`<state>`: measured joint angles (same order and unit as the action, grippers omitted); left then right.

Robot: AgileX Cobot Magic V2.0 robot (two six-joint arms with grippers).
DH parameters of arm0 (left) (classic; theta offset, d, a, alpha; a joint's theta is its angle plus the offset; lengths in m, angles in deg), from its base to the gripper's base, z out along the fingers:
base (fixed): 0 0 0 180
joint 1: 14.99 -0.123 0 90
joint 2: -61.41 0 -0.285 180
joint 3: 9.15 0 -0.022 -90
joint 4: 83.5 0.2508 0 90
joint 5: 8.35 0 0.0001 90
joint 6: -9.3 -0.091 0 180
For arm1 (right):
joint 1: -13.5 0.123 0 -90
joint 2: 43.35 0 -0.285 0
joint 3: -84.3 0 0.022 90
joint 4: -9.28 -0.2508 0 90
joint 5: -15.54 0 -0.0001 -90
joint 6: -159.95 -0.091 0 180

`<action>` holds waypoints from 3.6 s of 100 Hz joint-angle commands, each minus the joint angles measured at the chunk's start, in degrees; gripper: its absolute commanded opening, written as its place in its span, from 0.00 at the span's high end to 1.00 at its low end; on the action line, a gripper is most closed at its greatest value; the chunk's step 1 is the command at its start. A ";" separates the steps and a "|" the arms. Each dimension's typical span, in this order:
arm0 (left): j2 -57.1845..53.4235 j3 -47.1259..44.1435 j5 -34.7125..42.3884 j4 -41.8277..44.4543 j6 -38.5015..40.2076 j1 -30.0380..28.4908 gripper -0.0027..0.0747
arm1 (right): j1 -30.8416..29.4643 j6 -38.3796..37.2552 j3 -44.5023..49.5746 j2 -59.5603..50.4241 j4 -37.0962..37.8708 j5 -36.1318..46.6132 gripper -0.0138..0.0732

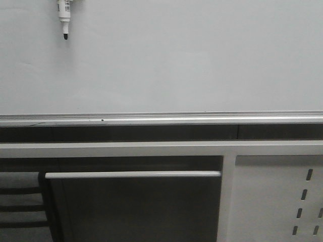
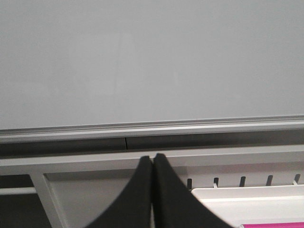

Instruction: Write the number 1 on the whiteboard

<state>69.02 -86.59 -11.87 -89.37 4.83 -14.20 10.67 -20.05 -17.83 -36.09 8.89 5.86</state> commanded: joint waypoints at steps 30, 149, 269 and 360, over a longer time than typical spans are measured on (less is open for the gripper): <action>-1.32 -2.31 4.58 -25.23 0.56 -0.14 0.99 | -0.34 0.00 1.49 -1.05 -28.31 10.04 0.92; 31.04 32.68 -19.89 -45.59 -30.79 8.57 0.33 | 3.95 17.47 -32.42 31.36 -32.33 -18.22 0.33; 62.72 45.26 -5.22 -96.84 -92.83 26.82 0.44 | 3.95 17.47 -32.42 31.36 -34.32 -17.16 0.34; 67.91 48.45 -6.11 -96.62 -94.12 26.82 0.99 | 3.95 17.47 -32.42 31.36 -34.32 -17.16 0.34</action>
<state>138.07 -40.09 -16.10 -185.23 -88.97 12.06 14.56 -3.00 -48.29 -5.34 -24.11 -15.05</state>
